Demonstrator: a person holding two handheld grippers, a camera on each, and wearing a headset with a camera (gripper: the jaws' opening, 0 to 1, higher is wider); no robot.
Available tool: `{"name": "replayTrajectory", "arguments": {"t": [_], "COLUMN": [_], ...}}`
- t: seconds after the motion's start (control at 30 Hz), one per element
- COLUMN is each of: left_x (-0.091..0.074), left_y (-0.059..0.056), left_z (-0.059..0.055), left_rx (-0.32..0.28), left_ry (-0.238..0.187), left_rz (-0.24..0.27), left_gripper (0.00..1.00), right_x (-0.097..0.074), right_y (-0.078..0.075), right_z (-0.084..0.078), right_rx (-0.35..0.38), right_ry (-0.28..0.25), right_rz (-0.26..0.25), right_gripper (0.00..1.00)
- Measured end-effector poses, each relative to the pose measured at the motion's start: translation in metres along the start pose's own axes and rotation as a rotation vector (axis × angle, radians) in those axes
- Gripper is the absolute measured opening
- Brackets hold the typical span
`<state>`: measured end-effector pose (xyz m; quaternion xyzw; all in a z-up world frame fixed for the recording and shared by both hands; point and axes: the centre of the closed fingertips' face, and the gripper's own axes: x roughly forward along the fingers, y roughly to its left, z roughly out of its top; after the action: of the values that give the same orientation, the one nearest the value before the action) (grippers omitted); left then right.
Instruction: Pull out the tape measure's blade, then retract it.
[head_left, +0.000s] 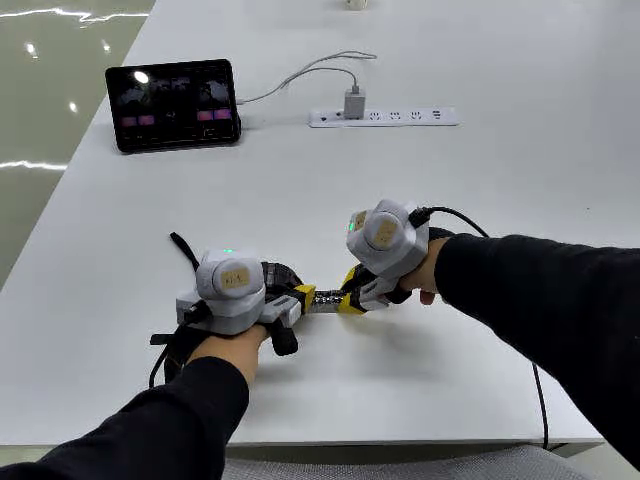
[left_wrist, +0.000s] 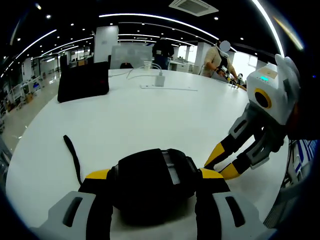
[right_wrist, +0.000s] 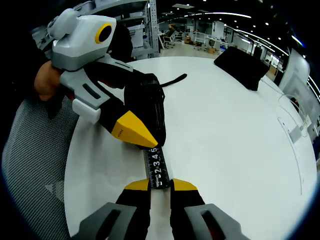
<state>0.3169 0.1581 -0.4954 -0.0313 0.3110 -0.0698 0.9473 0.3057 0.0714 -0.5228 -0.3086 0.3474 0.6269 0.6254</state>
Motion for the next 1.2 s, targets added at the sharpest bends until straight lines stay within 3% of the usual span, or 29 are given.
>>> {"name": "replayTrajectory", "arguments": {"t": [1.2], "left_x": [0.0], "left_y": [0.001], "left_z": [-0.001], "left_rx": [-0.006], "left_ry": [0.005], "left_rz": [-0.007], "left_gripper": [0.62], "right_x": [0.014], "right_y": [0.006], "right_z": [0.018], "right_rx": [-0.008], "right_ry": [-0.039], "right_rz": [0.003], "right_gripper": [0.11]}}
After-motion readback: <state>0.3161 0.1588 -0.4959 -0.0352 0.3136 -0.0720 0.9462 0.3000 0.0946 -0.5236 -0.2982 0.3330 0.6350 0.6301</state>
